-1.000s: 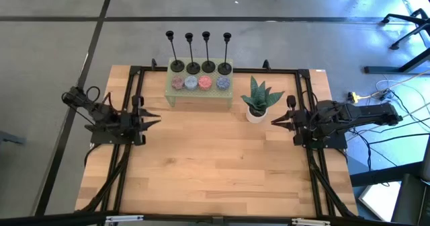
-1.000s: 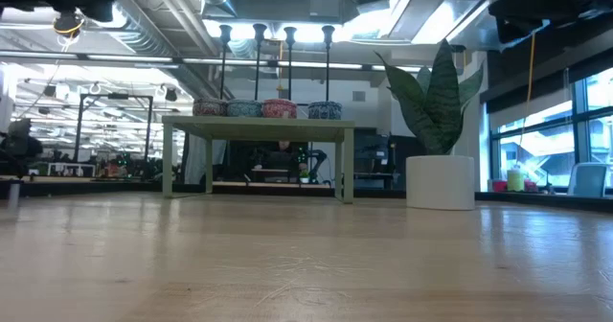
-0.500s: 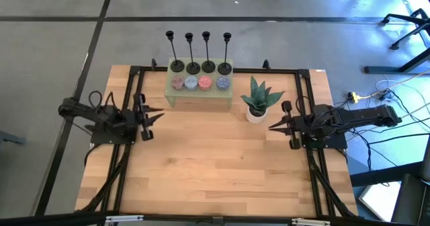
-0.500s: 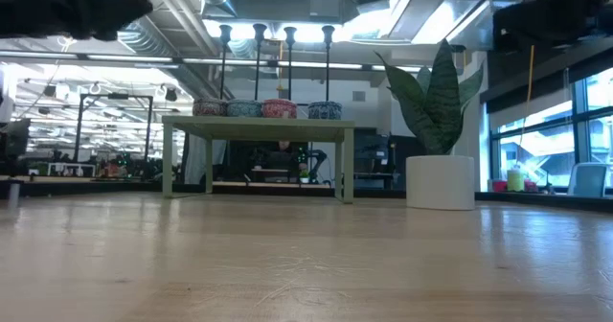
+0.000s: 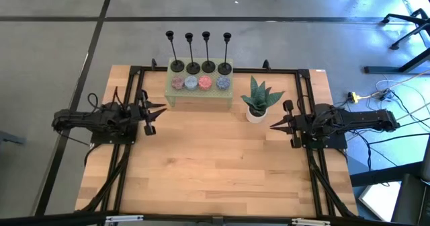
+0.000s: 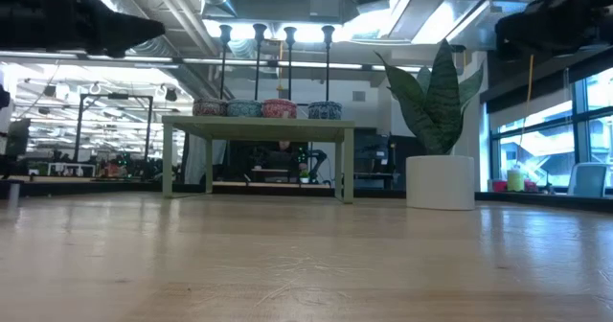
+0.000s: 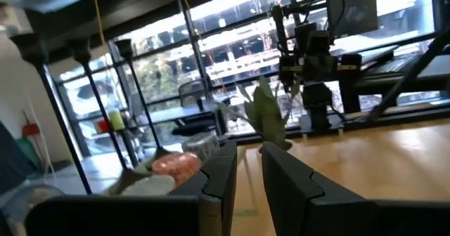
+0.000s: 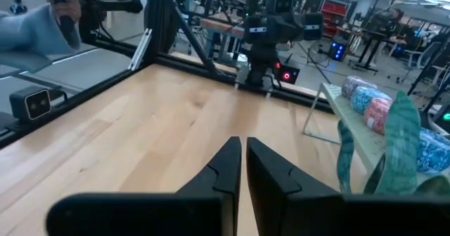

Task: Pick & Place candle stick holders
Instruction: Return to Home Position

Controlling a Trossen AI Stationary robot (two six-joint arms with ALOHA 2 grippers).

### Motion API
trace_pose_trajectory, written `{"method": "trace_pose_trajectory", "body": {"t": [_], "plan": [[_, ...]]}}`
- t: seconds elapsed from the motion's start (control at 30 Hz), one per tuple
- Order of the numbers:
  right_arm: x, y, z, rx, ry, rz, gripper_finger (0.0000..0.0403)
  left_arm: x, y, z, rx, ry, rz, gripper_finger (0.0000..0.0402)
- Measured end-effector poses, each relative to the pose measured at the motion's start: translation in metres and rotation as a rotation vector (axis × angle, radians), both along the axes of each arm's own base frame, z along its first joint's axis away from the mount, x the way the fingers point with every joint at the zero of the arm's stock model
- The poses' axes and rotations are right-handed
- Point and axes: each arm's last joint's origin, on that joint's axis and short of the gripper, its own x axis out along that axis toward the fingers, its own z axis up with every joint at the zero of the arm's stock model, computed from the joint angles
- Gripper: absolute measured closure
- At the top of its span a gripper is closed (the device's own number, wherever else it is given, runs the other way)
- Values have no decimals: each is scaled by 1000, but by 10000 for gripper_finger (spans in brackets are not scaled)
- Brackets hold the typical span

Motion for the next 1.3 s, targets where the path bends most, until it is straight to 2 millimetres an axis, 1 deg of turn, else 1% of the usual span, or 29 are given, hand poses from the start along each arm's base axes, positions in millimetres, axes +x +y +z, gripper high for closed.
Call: {"method": "trace_pose_trajectory", "body": {"t": [0.07, 0.13, 0.17, 0.23, 0.33, 0.47, 0.63, 0.77, 0.83, 0.93, 1.13, 1.3], "plan": [[-2, 0, 0, 1, 3, 1, 376, 1, 1, -4, -23, 4, -20, 339], [-4, 0, 0, 5, -6, 3, 376, 4, 1, -13, -23, 11, -53, 339], [-5, 0, 1, 6, -13, 3, 376, 4, 2, -15, -27, 24, -58, 339], [-7, 0, 1, 7, -25, 3, 376, 4, 4, -14, -35, 10, -33, 339], [-7, 0, -5, 12, -37, 3, 376, 3, 6, -13, -34, -5, -6, 339], [-7, -1, -10, 12, -94, 3, 376, 3, 7, -12, -43, -11, -44, 339], [-7, -1, -18, 9, -96, -1, 376, 3, 8, -12, -42, -10, -49, 339], [-5, -2, -31, 40, -92, -60, 376, 4, 8, -14, -71, -2, -48, 339], [-4, -3, -35, 46, -121, -85, 376, 4, 8, -14, -76, -1, -61, 339], [-3, -3, -43, 38, -126, -85, 376, 4, 8, -14, -79, -1, -76, 339], [-3, -3, -41, 40, -139, -92, 376, 4, 8, -16, -100, 10, -78, 339], [-3, -6, -42, 28, -138, -206, 376, 5, 8, -23, -137, 77, -75, 339]]}}
